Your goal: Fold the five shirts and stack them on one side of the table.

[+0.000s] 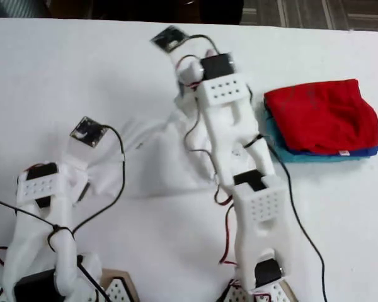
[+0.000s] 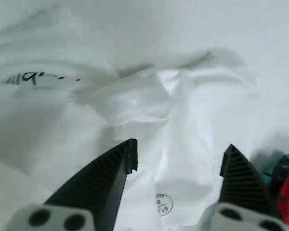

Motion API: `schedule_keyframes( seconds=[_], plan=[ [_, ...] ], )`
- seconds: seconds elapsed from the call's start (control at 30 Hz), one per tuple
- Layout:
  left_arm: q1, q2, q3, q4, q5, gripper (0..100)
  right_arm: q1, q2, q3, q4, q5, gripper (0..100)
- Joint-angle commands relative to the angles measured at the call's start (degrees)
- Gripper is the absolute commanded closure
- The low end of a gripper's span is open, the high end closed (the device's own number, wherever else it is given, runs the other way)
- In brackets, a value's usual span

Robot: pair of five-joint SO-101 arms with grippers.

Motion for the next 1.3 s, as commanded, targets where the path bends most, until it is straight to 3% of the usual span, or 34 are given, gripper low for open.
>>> schedule_keyframes(
  seconds=[0.0,0.33,0.67,1.27],
  plan=[
    [-0.3,-1.5,-0.1,-0.7,0.4,97,-2.6,-0.7,-1.6,2.2,0.1,74.3],
    [-0.4,-1.5,-0.1,-0.8,0.4,97,-3.6,0.0,5.1,0.8,-6.7,77.6],
    [-0.3,-1.5,-0.1,-0.8,0.4,97,-2.5,7.0,4.6,-0.3,-18.8,77.6],
    [-0.4,-1.5,-0.1,-0.8,0.4,97,-2.2,12.7,-5.4,-0.7,-19.4,78.0]
  ],
)
